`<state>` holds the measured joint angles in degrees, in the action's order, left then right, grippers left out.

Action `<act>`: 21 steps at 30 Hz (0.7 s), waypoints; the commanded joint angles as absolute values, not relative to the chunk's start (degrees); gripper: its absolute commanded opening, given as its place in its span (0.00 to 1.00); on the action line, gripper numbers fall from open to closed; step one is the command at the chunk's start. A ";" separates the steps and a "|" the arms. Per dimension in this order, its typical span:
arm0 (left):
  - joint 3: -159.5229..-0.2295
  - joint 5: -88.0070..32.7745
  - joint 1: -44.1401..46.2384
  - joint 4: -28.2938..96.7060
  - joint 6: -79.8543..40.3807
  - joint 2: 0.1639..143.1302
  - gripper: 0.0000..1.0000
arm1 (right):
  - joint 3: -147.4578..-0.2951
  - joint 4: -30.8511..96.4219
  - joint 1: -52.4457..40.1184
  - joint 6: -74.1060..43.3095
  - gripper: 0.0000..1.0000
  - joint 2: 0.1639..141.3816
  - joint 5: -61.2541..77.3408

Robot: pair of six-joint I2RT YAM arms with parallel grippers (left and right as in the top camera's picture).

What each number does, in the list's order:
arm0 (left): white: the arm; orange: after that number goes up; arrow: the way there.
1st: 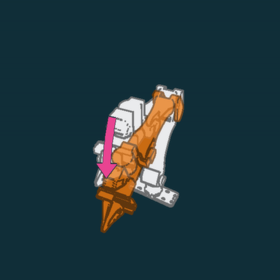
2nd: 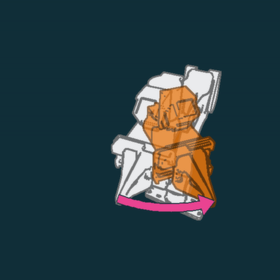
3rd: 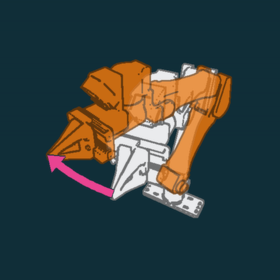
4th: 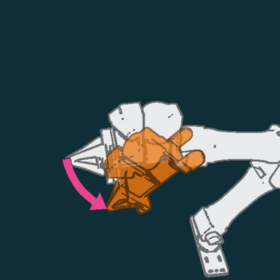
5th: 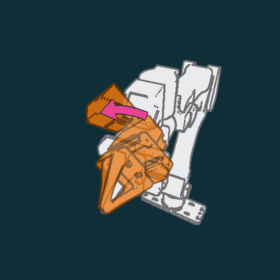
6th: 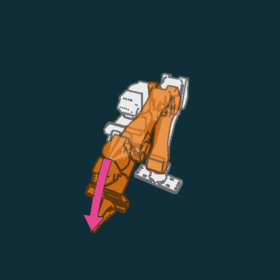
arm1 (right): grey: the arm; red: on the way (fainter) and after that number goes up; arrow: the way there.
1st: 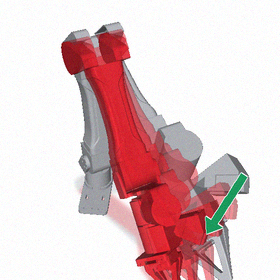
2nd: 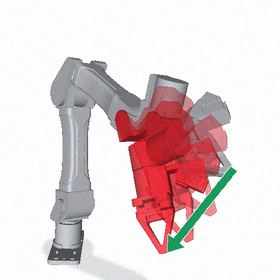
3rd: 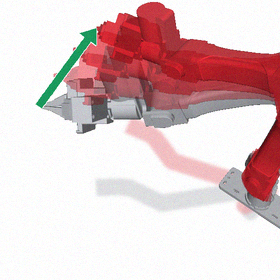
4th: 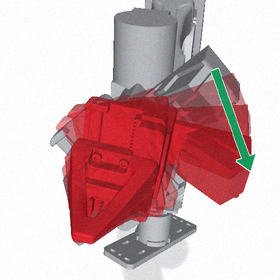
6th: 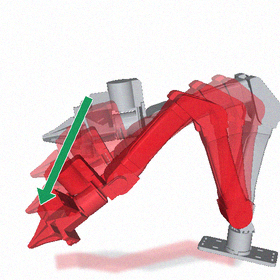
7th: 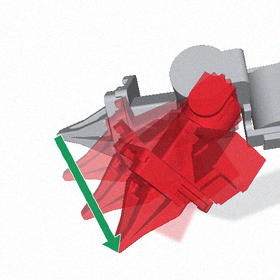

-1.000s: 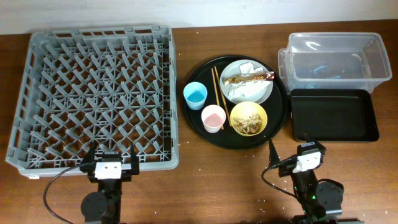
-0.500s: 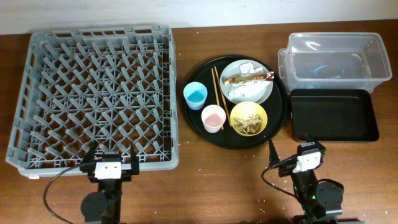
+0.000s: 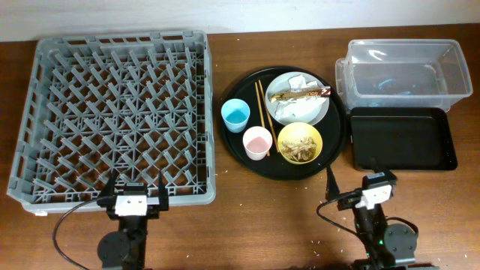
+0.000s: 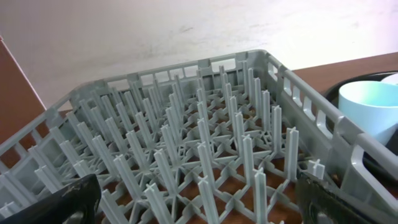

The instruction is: Sort waste into correct bins and load items into the dishwasher rack

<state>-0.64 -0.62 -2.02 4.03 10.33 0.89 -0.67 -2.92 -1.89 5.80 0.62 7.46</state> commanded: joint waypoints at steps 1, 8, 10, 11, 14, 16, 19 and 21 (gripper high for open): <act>-0.54 -2.61 -2.31 0.38 11.25 0.30 0.99 | -0.32 -6.33 -1.48 5.58 0.98 0.25 6.87; -2.46 -3.70 -2.31 -8.36 11.25 0.69 0.99 | -6.46 -9.17 -1.45 5.80 0.99 1.41 1.43; -5.13 -3.68 -2.31 -8.36 11.25 1.89 0.99 | -10.33 -8.73 -1.48 5.78 0.98 3.84 1.48; -8.62 -3.68 -2.31 -7.90 11.25 3.77 0.99 | -14.48 -7.49 -1.48 5.78 0.98 7.14 1.89; -14.04 -3.66 -2.31 -6.61 11.25 8.21 0.99 | -22.00 -4.69 -1.48 5.80 0.98 14.50 4.84; -17.91 -3.66 -2.31 -6.61 11.22 13.21 0.99 | -27.05 -1.93 -1.48 5.78 0.98 20.08 6.09; -26.24 -3.70 -2.31 -5.45 9.96 23.94 0.99 | -39.22 4.84 -1.48 5.78 0.99 33.01 6.02; -32.16 -3.70 -2.31 -1.87 9.96 30.52 0.99 | -46.09 9.98 -1.48 5.78 0.98 39.33 6.04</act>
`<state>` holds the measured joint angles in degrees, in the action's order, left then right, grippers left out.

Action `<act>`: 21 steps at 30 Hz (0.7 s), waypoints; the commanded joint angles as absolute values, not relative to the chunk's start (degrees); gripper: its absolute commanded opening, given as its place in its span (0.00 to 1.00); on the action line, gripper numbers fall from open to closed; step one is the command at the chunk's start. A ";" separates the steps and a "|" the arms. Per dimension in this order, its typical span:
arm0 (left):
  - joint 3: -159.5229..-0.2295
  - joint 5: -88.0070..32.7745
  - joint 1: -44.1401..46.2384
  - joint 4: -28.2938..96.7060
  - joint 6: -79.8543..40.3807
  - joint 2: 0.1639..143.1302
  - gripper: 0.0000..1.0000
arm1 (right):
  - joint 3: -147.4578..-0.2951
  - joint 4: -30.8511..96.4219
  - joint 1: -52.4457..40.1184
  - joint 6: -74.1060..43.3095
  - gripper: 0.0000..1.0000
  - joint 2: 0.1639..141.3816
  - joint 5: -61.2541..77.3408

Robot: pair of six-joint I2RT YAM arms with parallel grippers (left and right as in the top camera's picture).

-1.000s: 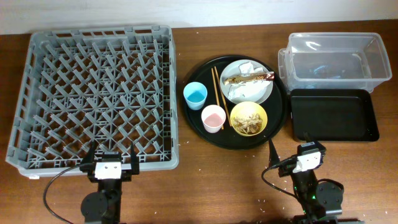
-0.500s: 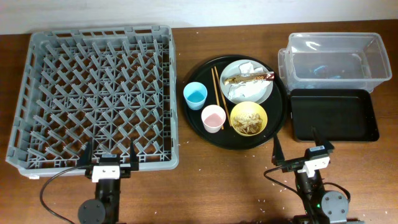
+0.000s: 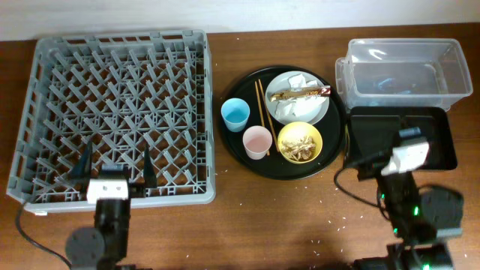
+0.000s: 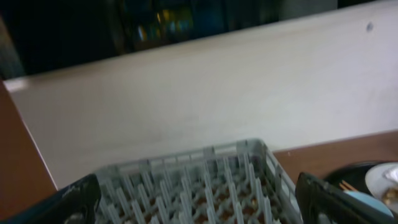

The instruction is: Sort waste into correct bins and load items into the dishwasher rack

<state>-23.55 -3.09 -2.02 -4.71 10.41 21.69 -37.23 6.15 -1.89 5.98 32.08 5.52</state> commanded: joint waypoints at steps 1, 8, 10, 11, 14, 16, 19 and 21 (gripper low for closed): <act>-35.24 -3.73 -2.31 0.43 9.96 33.76 0.99 | -50.00 13.80 -1.48 5.78 0.99 42.78 6.07; -66.00 -6.11 -2.31 23.14 9.96 63.16 0.99 | -82.28 41.78 -1.54 5.76 0.98 70.72 15.09; -73.65 -7.97 -2.31 29.23 9.98 69.87 0.99 | -88.16 46.39 -1.52 5.74 0.99 75.55 18.20; -78.46 -8.91 -2.31 33.41 9.96 73.78 0.99 | -89.65 46.72 -1.52 5.72 0.98 77.28 21.39; -88.20 -11.18 -2.31 42.02 9.98 83.53 0.99 | -89.91 46.04 -1.54 5.56 0.98 81.54 28.97; -88.27 -11.11 -2.31 42.06 9.98 86.76 0.99 | -89.91 42.24 -1.54 4.93 0.99 84.33 33.34; -88.27 -10.72 -2.31 42.65 9.98 92.05 0.99 | -89.91 38.26 -2.33 -14.55 0.98 90.89 25.93; -88.25 -10.74 -2.31 42.76 9.98 94.74 0.99 | -89.93 39.24 -4.54 -28.14 0.99 94.24 12.88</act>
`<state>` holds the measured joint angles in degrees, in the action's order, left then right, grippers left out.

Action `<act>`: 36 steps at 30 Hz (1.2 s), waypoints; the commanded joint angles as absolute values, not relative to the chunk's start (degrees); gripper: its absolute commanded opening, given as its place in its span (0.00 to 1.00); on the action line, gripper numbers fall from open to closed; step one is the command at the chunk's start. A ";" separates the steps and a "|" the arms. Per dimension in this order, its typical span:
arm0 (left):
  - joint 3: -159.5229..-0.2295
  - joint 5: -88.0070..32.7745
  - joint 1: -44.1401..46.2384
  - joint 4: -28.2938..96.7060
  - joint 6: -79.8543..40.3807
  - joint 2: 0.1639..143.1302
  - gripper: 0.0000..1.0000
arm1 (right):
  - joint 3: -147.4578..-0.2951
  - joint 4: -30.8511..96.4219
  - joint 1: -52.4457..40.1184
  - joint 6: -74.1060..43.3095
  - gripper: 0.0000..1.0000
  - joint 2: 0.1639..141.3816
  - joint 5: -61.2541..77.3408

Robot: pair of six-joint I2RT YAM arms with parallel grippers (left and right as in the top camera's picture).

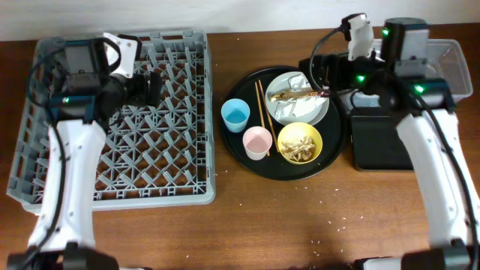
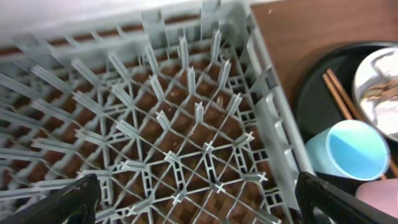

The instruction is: Sort waste into correct bins and load items into the dishwasher rack

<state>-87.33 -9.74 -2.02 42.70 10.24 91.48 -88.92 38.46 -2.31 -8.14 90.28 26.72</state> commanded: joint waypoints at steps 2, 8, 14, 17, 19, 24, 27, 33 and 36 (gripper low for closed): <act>-88.23 -10.74 -2.31 42.76 9.98 97.84 0.99 | -89.95 40.34 -7.94 -40.10 0.98 97.36 3.07; -88.36 -10.94 -2.31 41.34 9.96 97.97 0.99 | -89.97 38.44 -11.29 -51.53 0.98 108.14 0.84; -88.33 -10.94 -2.31 41.25 9.96 97.60 0.99 | -89.95 33.56 -11.29 -52.60 0.98 115.57 -0.62; -88.33 -10.94 -2.31 41.25 9.96 97.60 0.99 | -89.95 32.51 -11.29 -52.60 0.99 118.85 -0.73; -88.33 -10.94 -2.31 41.28 9.96 97.60 0.99 | -89.95 31.55 -11.29 -52.56 0.99 120.60 -0.75; -88.33 -10.94 -2.31 41.25 9.96 97.60 0.99 | -89.91 29.28 -11.29 -52.34 0.75 123.81 -2.24; -88.33 -10.92 -2.31 41.25 9.96 97.60 0.99 | -89.89 29.47 -11.29 -48.29 0.47 124.64 -2.66; -88.33 -10.94 -2.31 41.25 9.96 97.60 0.99 | -91.13 30.65 -11.18 -40.91 0.04 124.07 -2.63; -88.33 -10.94 -2.31 41.25 9.96 97.60 0.99 | -97.84 35.16 -10.83 -32.36 0.04 118.54 -1.56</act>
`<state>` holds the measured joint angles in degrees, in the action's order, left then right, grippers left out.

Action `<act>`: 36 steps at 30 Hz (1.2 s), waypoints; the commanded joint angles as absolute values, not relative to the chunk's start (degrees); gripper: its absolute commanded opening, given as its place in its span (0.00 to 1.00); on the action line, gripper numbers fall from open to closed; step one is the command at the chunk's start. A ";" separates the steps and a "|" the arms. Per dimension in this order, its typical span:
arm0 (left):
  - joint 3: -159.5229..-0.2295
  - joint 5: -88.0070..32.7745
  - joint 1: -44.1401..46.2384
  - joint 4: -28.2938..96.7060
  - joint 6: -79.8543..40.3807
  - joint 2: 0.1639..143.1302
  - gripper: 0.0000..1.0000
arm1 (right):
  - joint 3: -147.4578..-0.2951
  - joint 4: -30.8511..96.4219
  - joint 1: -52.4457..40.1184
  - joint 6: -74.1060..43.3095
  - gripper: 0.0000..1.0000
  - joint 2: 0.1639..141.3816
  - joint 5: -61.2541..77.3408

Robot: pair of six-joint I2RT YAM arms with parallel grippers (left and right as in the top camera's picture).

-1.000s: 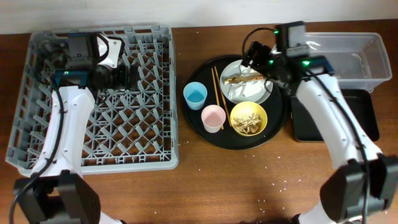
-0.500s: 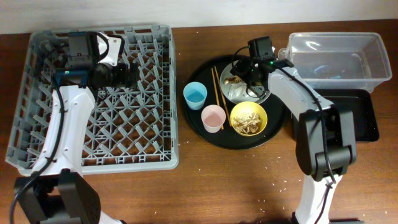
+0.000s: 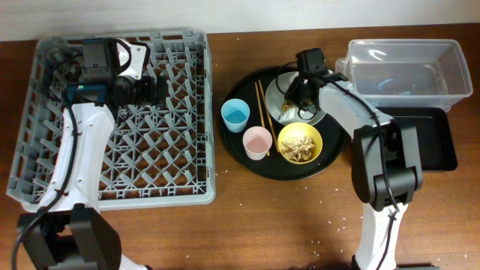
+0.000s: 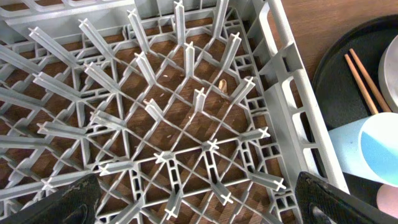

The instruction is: Sort waste into correct bins and load items into the dishwasher rack

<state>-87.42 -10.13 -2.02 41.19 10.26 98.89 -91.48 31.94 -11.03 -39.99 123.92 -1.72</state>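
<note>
The grey dishwasher rack [image 3: 45,150] fills the left of the table. My left gripper [image 3: 159,90] hovers over its far right part, open and holding nothing [image 4: 198,194]; the rack's pegs [image 4: 186,93] lie right under it. On the round black tray [image 3: 240,154] sit a blue cup [image 3: 235,115], a pink cup [image 3: 257,142], chopsticks [image 3: 262,105], a yellow bowl of food scraps [image 3: 300,142] and a white plate [image 3: 319,114] with a wrapper. My right gripper [image 3: 297,96] is down over the plate's left side; its jaws are hidden.
A clear plastic bin [image 3: 405,67] stands at the far right, with a flat black bin [image 3: 424,142] in front of it. The left wrist view catches the blue cup [image 4: 373,149] and chopsticks [image 4: 364,78] just beyond the rack's right wall.
My right gripper has gone from above the plate's far right edge down onto the plate's left side. The left gripper sits a little further right and lower over the rack, still open.
Both arms were first folded low at the table's front edge, then raised. After that the left gripper was over the far part of the rack and the right one above the plate's far side. Now the right gripper is at the plate; no object has moved.
</note>
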 commanded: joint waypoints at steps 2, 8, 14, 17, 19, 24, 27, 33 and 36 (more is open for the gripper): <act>-88.33 -10.94 -2.31 41.25 9.96 97.60 0.99 | -104.20 41.54 -9.34 -31.44 0.04 113.99 -1.87; -88.33 -10.94 -2.31 41.25 9.96 97.60 0.99 | -110.59 49.34 6.37 -35.42 0.04 107.44 -3.95; -88.33 -10.94 -2.31 41.25 9.96 97.60 0.99 | -110.37 42.24 14.33 -42.48 0.04 117.73 -4.16; -88.33 -10.92 -2.31 41.25 9.96 97.60 0.99 | -110.37 38.44 14.33 -42.28 0.50 122.26 -4.16; -88.33 -10.94 -2.31 41.25 9.96 97.60 0.99 | -110.39 39.35 14.37 -40.34 0.99 122.50 -3.75; -88.33 -10.94 -2.31 41.25 9.96 97.60 0.99 | -111.37 43.55 14.11 -23.49 0.98 116.14 8.97; -88.33 -10.94 -2.31 41.25 9.96 97.60 0.99 | -111.77 55.24 10.96 -16.64 0.96 108.03 16.14; -88.33 -10.94 -2.31 41.25 9.96 97.60 0.99 | -110.54 76.90 -3.66 -15.05 0.89 102.78 13.17; -88.33 -10.94 -2.31 41.25 9.96 97.60 0.99 | -107.18 76.07 -10.20 -20.80 0.74 104.42 6.46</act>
